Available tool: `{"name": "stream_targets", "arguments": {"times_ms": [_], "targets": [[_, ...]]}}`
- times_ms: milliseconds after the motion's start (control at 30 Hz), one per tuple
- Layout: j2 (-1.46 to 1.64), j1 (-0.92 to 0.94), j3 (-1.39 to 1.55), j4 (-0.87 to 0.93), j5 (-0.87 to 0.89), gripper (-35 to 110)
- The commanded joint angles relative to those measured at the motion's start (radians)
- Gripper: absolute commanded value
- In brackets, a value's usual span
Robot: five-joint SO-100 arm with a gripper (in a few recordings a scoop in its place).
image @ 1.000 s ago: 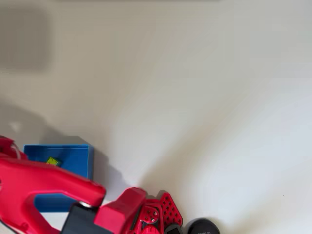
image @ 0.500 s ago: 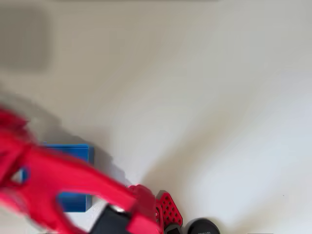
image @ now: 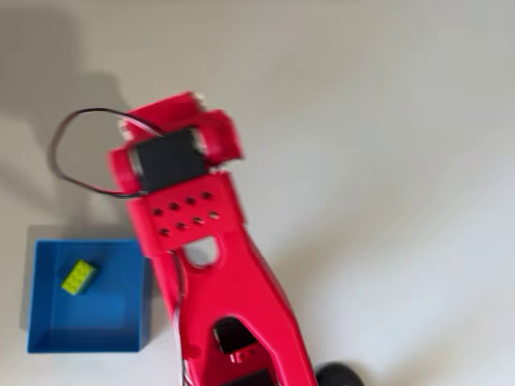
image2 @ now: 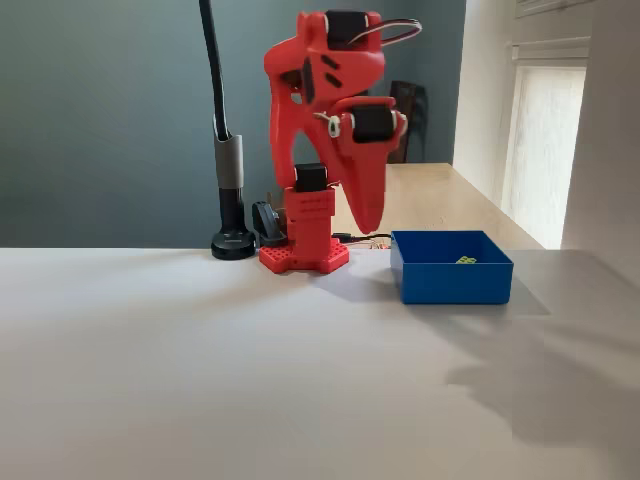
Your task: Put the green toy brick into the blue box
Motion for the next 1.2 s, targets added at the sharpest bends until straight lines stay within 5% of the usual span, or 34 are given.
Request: {"name": "stream_targets", "arguments": {"times_ms": [0,600,1167], "targets": [[0.143,0.091,0.071,-0.037,0.017,5],[0.796,0.176,0.773,-0.130,-0.009,0],[1.098,0.192,1.170,-0.189,-0.060,0]]}}
